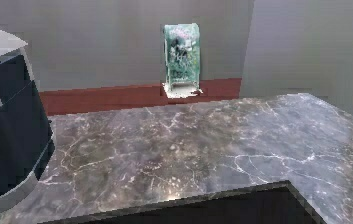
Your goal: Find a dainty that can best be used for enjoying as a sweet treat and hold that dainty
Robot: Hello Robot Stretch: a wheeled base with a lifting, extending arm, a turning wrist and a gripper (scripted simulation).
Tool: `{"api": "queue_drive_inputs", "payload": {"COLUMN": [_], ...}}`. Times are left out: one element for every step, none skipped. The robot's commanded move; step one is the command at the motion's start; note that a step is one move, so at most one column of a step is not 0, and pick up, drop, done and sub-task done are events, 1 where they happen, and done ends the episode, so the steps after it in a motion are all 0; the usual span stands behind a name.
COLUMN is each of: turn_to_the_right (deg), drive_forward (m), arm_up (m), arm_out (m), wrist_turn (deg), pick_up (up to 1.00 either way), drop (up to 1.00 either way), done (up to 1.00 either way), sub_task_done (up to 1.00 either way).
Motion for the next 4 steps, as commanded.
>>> {"api": "queue_drive_inputs", "payload": {"turn_to_the_right": [0.0, 0.0, 0.0, 0.0], "drive_forward": [0.0, 0.0, 0.0, 0.0], "arm_up": [0.0, -0.1, 0.0, 0.1], "arm_out": [0.0, 0.0, 0.0, 0.0], "wrist_turn": [42.0, 0.0, 0.0, 0.0], "pick_up": [0.0, 0.0, 1.0, 0.0], "drop": [0.0, 0.0, 0.0, 0.0], "done": [0.0, 0.0, 0.0, 0.0], "sub_task_done": [0.0, 0.0, 0.0, 0.0]}}
